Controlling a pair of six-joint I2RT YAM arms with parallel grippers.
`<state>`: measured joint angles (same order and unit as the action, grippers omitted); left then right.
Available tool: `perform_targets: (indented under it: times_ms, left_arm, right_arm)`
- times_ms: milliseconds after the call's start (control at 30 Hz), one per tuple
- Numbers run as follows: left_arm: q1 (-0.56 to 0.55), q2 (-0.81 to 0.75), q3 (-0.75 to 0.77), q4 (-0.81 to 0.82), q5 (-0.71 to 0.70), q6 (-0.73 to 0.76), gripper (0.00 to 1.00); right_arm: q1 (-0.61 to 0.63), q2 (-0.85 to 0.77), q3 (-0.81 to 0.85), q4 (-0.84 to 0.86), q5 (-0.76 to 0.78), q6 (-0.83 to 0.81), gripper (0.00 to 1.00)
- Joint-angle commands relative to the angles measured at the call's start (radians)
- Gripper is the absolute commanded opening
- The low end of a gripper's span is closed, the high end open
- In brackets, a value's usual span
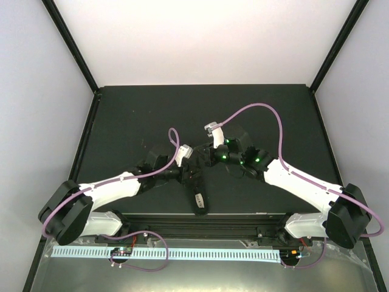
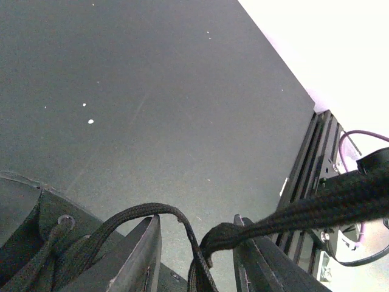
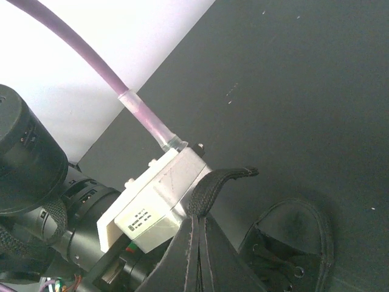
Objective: Tie the shoes
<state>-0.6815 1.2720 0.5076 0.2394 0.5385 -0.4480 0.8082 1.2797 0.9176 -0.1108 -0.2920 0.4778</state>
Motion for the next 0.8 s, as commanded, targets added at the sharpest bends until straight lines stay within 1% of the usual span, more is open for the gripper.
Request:
perform_targets:
  times_ms: [0,100,167,267,433,533,700,733,767]
  left_arm:
    - [0.006,0.023,0.044,0.011,-0.039,0.014,0.34]
    - [0.006,0.042,0.051,0.003,-0.046,0.018,0.31]
    - [0.006,0.051,0.055,0.0,-0.047,0.017,0.28]
    - [0.005,0.049,0.053,-0.002,-0.051,0.017,0.2]
    - [0.005,0.016,0.025,0.013,-0.071,0.01,0.03]
    - [0.006,-0.027,0.005,0.023,-0.075,0.005,0.02]
    - [0.005,-0.036,-0.001,-0.004,-0.078,-0.006,0.02]
    - [0.005,-0.037,0.002,-0.022,-0.077,-0.008,0.03]
    - [0.005,-0.036,0.006,-0.04,-0.077,-0.013,0.07]
  right_arm:
    - [0.01,-0.006,0.021,0.027,-0.016,0.013,0.02]
    - [0.012,-0.002,0.023,0.031,-0.018,0.018,0.02]
    - [0.014,0.001,0.021,0.036,-0.019,0.02,0.02]
    - [0.015,0.005,0.022,0.037,-0.017,0.021,0.02]
    - [0.016,0.012,0.021,0.035,-0.004,0.017,0.02]
    - [0.018,0.02,0.021,0.031,0.005,0.013,0.02]
    - [0.019,0.031,0.021,0.029,0.017,0.013,0.02]
    - [0.021,0.033,0.023,0.028,0.02,0.012,0.02]
    - [0.022,0.033,0.021,0.028,0.022,0.012,0.02]
